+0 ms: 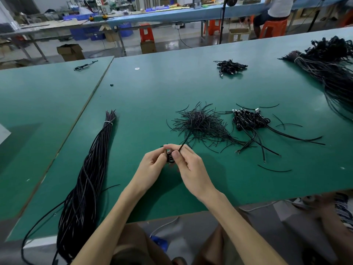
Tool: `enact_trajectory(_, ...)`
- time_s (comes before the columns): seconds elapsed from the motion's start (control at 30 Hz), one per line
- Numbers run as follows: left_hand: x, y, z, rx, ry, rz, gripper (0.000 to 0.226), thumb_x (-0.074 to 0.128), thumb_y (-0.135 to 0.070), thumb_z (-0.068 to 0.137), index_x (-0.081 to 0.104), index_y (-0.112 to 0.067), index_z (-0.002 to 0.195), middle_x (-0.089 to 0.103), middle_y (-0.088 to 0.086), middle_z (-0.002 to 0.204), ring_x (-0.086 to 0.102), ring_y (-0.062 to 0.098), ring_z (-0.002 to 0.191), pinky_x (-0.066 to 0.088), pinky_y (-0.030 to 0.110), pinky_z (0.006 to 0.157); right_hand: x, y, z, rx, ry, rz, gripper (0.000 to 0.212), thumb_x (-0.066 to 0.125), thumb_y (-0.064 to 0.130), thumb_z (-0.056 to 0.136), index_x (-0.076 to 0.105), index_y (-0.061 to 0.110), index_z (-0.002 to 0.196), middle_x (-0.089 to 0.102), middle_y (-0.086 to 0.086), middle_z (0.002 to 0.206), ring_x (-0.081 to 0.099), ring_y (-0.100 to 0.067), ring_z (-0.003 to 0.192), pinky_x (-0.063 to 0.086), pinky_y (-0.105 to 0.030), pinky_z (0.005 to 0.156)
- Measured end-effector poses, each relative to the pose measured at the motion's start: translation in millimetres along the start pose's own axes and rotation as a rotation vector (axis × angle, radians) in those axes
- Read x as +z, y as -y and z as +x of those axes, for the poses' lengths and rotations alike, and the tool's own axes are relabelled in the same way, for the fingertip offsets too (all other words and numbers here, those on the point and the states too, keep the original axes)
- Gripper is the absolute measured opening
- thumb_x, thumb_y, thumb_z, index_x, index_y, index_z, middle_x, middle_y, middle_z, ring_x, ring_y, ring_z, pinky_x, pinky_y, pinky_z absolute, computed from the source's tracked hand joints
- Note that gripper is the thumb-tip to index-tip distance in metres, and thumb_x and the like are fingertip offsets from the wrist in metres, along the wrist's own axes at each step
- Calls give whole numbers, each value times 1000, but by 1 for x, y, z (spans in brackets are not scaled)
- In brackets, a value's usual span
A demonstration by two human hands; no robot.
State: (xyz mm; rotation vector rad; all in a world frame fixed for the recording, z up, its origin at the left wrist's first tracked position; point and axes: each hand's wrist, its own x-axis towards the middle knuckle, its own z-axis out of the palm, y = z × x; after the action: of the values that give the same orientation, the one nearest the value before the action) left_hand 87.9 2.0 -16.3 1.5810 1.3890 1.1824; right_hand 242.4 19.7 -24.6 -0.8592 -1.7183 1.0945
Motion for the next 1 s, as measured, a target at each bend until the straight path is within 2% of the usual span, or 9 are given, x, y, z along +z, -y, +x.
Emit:
enact_trajectory(0.1,0,0,1,-10,-21,3,30,40,-17,95,66,-3,90,64,2,78,54,14,75,45,39,72,-1,2,1,32,30,16,31,47,21,110,65,15,134,65,5,121,63,-7,114,49,-19,97)
enact_trajectory(0.2,-1,-1,0,6,-33,14,33,39,-16,95,69,-2,98,69,12,85,57,11,77,46,31,73,-2,2,2,74,47,25,30,48,22,109,66,17,133,64,8,120,64,-4,108,49,-15,85)
enact_trajectory(0.27,0,-2,-1,20,-37,7,37,38,-11,97,73,-16,104,73,1,88,60,2,77,46,17,74,-2,1,2,88,56,29,29,48,24,109,65,17,132,64,9,121,63,0,106,48,-13,83)
enact_trajectory(0.4,0,-7,-1,-2,-67,10,54,38,-6,100,63,-43,69,55,-25,62,49,-6,60,39,11,62,1,-2,3,77,67,-25,28,46,28,110,64,19,130,64,6,124,60,-4,116,51,-22,95)
enact_trajectory(0.47,1,-7,-1,-22,-90,12,43,40,-16,97,53,-38,62,49,-21,59,41,-1,58,36,17,60,3,-4,3,71,85,-76,27,50,33,108,61,22,130,62,6,126,58,-6,117,49,-27,100)
enact_trajectory(0.63,0,-2,0,-26,-84,25,28,41,-24,94,40,-10,70,38,-15,63,33,7,62,30,22,59,2,-6,2,71,62,-79,35,67,41,97,63,23,127,44,11,139,59,-4,109,50,-18,84)
enact_trajectory(0.8,0,-2,-1,-23,-71,56,26,40,-24,95,39,-14,71,36,-15,62,31,7,62,28,20,57,2,-3,3,102,45,-62,28,76,26,92,66,26,118,66,14,114,62,-7,105,53,-27,86)
enact_trajectory(0.93,-1,0,-1,-51,-47,46,28,40,-26,96,38,-16,70,33,-12,64,29,10,63,27,23,57,2,-2,3,116,-23,-61,17,75,13,91,68,26,99,71,12,99,64,-2,95,49,-15,83)
enact_trajectory(1.0,0,0,-1,-57,-29,19,29,40,-27,97,37,-18,70,33,-11,66,29,11,63,27,23,57,2,-3,3,120,-62,-39,30,71,2,90,65,31,85,72,14,87,65,2,86,46,-8,75)
